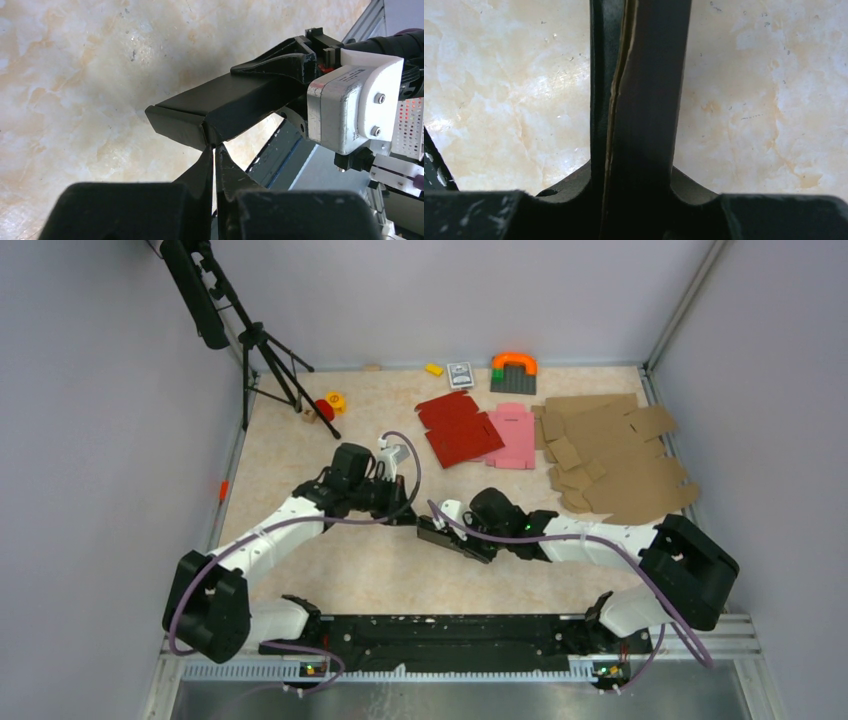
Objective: Fold the paper box
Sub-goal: Close the paper box at the center of the board.
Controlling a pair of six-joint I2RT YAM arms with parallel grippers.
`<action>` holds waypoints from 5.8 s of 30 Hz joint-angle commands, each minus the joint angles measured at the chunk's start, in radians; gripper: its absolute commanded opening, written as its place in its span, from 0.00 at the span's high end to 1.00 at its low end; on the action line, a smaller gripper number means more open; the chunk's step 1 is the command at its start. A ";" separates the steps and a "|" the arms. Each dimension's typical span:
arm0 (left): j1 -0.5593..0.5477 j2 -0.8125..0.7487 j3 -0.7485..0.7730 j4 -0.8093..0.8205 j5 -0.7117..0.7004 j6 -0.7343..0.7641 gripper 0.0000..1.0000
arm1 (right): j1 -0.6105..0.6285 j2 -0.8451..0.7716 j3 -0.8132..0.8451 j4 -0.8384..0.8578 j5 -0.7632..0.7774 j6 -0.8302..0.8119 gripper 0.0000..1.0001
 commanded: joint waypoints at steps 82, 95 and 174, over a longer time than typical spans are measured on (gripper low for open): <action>-0.027 -0.120 -0.449 0.601 -0.196 -0.729 0.90 | -0.036 0.074 0.055 0.019 -0.129 0.048 1.00; -0.035 -0.248 -0.408 0.329 -0.320 -0.574 0.98 | -0.036 0.080 0.062 0.030 -0.098 0.063 0.93; -0.129 0.040 -0.230 0.243 -0.400 -0.511 0.88 | -0.173 -0.316 0.098 -0.145 0.071 0.716 1.00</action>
